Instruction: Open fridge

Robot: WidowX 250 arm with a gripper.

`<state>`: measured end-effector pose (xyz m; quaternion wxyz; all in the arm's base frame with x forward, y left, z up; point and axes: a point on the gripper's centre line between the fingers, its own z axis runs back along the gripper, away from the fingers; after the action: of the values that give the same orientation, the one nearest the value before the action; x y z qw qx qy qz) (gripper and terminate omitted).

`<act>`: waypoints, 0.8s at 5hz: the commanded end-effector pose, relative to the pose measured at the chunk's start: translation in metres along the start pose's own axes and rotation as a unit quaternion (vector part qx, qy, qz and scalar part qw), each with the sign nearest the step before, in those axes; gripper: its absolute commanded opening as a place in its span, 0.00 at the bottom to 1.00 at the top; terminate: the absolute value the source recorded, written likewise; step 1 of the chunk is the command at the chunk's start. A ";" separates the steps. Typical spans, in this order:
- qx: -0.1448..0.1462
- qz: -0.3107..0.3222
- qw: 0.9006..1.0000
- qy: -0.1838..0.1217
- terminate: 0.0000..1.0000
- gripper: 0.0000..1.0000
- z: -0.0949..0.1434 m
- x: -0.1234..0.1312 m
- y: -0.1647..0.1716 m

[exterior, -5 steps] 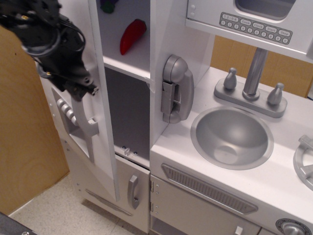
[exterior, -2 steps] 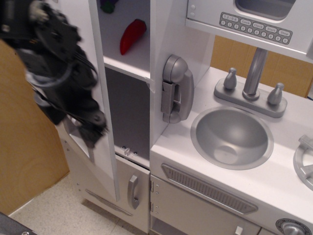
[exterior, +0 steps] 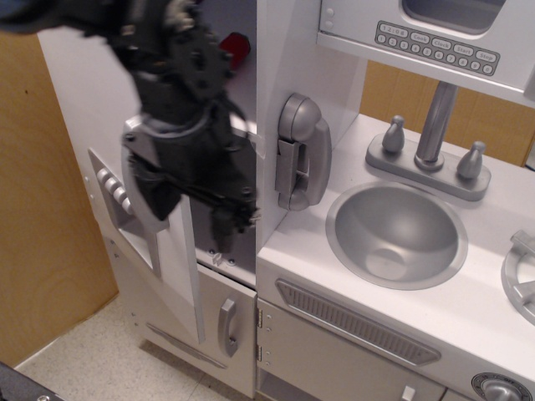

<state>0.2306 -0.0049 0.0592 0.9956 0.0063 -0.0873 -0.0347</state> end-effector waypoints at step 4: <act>0.002 0.064 0.997 -0.048 0.00 1.00 0.017 0.075 0.009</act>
<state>0.2929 -0.0038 0.0723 0.9928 0.0020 -0.1159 0.0308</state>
